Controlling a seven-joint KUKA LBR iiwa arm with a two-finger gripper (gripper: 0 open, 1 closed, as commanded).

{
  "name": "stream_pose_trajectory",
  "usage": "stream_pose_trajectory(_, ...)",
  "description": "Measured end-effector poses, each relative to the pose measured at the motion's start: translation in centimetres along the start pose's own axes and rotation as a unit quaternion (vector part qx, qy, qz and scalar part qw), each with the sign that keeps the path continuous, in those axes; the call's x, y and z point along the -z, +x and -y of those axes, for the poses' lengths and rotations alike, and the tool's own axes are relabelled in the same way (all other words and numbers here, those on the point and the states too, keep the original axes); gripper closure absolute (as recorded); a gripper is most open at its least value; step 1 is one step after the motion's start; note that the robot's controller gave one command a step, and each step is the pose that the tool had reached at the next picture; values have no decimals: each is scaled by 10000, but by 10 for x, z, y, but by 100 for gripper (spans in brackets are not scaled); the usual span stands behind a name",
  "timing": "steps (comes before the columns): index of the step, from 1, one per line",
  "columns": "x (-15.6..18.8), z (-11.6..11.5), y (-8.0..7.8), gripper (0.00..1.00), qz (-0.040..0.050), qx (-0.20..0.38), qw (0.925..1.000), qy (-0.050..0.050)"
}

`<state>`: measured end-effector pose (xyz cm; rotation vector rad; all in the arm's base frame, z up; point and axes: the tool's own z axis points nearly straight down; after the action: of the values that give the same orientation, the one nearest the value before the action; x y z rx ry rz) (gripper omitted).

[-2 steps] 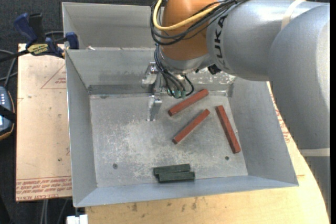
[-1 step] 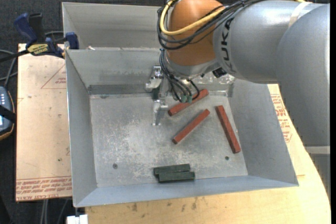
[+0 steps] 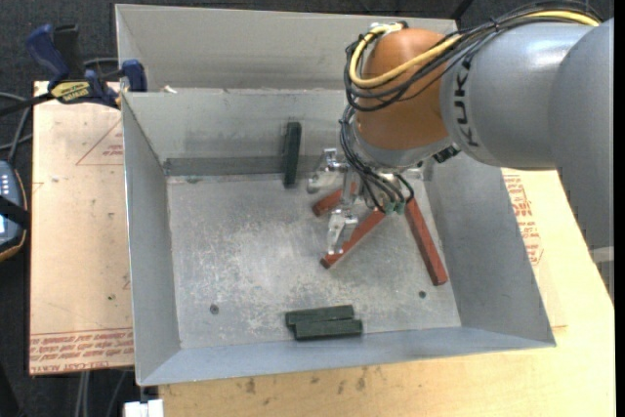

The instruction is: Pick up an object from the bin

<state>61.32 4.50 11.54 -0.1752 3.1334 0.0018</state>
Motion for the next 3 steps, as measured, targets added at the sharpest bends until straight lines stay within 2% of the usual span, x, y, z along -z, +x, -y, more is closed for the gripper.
stream_pose_trajectory(1,-20,16,0,0,36,-4,10000,17)
stream_pose_trajectory(2,-23,37,4,0,20,339,9994,-20)
stream_pose_trajectory(3,-36,71,2,100,99,822,9966,8)
